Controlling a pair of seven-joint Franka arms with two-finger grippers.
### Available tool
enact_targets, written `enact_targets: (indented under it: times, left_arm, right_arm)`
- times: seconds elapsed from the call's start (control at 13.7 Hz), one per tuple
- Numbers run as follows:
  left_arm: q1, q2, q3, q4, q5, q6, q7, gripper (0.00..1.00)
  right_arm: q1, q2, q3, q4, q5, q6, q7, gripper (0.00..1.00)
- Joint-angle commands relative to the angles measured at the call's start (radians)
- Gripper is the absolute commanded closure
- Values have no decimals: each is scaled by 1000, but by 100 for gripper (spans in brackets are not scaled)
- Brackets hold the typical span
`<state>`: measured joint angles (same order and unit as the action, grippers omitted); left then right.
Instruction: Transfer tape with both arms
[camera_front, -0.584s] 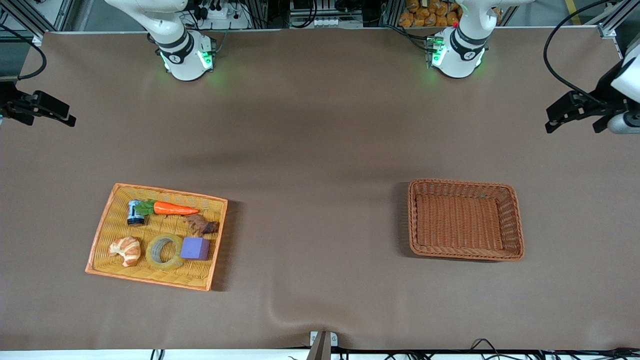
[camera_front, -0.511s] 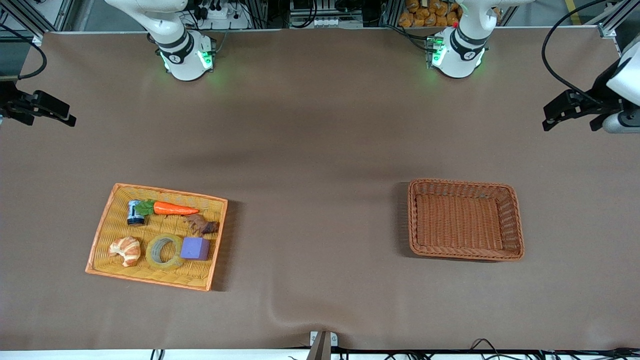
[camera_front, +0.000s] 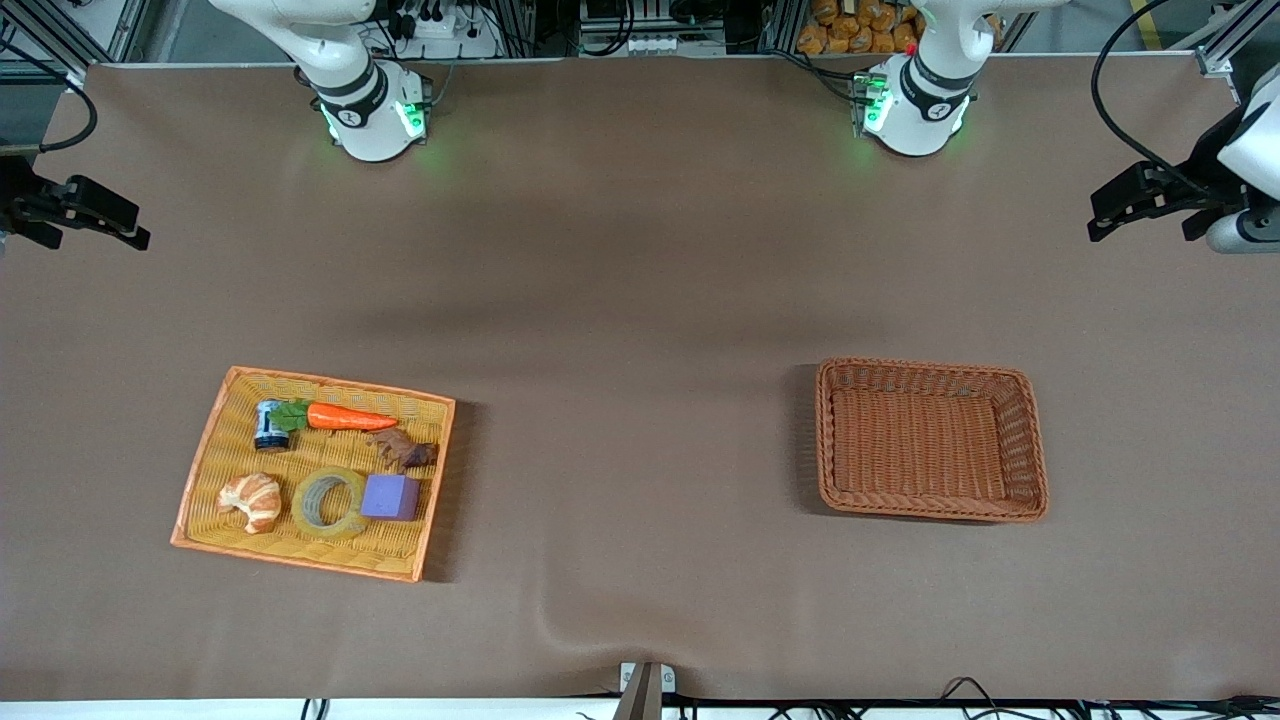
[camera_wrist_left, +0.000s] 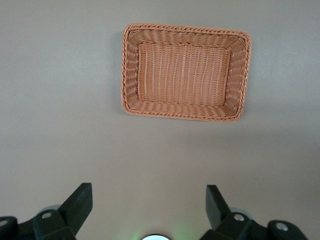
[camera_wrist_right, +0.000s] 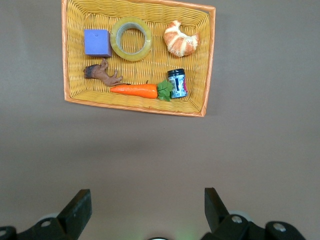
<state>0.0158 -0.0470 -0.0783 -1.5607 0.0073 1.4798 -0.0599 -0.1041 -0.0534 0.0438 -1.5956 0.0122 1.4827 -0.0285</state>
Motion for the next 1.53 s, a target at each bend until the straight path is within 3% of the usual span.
enact_targets:
  times: [0.0,1.09,1.46]
  left_arm:
    - [3,4,-5,18,11,-15,8,0]
    - [4,-2,-5,-18,11,19,9,0]
    - [6,-4,-5,-19,5,17,8,0]
  right_arm:
    - [11,-11,-2,0,-24,-6,-27,0]
    - [12,3,-2,-1,-26,-22,-45,0]
    - [9,128,-2,0,-26,10,-42,0]
